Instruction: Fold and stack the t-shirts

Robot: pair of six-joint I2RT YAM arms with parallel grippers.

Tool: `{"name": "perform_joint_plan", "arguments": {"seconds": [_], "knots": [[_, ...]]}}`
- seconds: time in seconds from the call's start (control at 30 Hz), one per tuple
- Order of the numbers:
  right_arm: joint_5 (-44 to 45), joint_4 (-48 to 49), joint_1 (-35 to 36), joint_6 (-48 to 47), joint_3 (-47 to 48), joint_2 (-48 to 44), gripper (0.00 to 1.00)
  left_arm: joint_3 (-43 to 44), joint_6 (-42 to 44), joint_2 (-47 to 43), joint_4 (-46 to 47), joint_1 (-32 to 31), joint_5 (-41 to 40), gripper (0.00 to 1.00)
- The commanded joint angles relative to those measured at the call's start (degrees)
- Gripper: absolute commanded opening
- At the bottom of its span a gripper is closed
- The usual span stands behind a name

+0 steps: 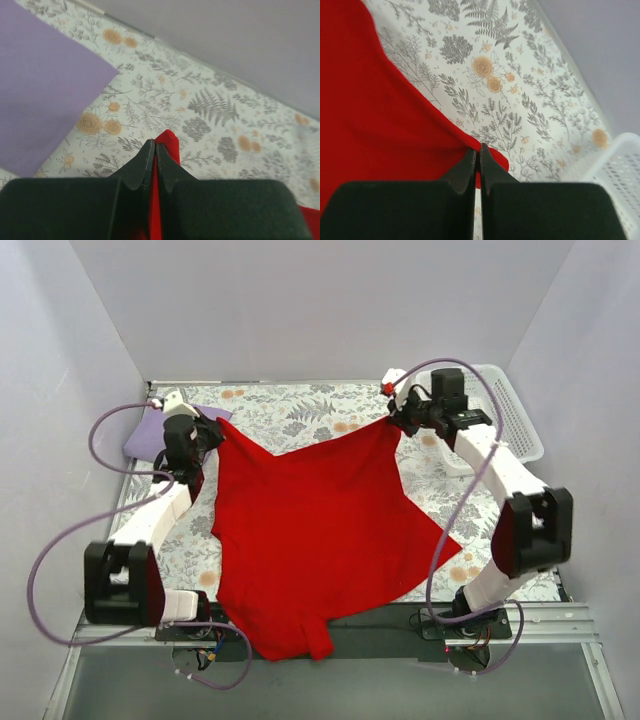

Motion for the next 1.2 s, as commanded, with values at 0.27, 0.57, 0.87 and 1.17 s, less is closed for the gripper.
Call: {"name": "perform_joint_plan", "arguments": {"seconds": [0.27,0.57,0.87,1.17], "knots": [[10.97,13.63,0.19,6.09,17.79,30.17,0.01,22.48,3.36,32.1,10.31,2.78,-0.1,0.0],[16.25,15.47,0.19,10.14,25.18,34.49,0.01,25.05,4.5,35.02,10.92,3.4,-0.27,0.0],[5.98,13.9,0.1,7.95,15.88,22.57,0.01,16.62,4.07,25.71,12.5,3.4,4.03,0.0],[3.85,-2.07,0.37,0.14,9.35,-7.41,0.01,6.51,-3.39,-7.46,10.14,3.4,8.68,0.0]]}}
